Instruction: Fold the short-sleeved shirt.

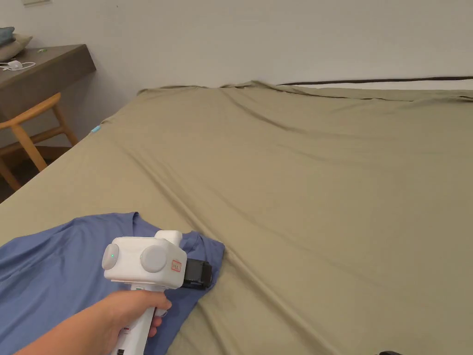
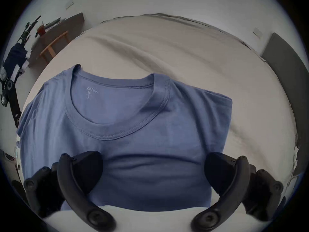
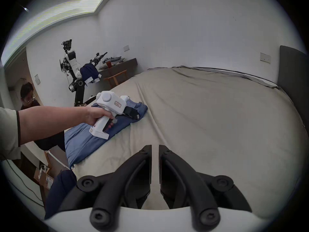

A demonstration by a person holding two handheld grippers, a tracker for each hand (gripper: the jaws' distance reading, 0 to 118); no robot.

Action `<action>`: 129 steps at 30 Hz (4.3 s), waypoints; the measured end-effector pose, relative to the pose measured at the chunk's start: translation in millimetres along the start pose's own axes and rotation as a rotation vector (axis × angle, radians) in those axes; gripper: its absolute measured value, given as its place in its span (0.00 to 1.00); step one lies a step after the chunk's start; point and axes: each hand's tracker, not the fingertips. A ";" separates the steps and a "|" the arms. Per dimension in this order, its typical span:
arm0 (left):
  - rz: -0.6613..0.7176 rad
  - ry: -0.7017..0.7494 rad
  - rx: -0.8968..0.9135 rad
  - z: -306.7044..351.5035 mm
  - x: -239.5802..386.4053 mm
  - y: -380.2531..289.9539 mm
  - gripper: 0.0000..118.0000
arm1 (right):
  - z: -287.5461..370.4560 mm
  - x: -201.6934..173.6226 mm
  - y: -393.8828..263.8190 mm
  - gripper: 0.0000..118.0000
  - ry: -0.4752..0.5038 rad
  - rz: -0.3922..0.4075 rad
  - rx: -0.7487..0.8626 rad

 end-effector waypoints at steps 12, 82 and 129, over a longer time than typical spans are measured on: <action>0.073 0.072 0.019 46.0 -21.2 17.5 0.03 | 19.6 -4.9 13.0 0.11 -0.069 -0.028 0.083; -0.048 -0.129 0.307 210.3 148.7 -121.1 0.02 | 207.5 67.8 -28.5 0.10 -0.376 -0.121 0.178; 0.112 -0.659 0.275 176.8 210.0 -73.6 0.06 | -30.2 423.0 -14.0 0.05 -0.551 -0.236 -0.648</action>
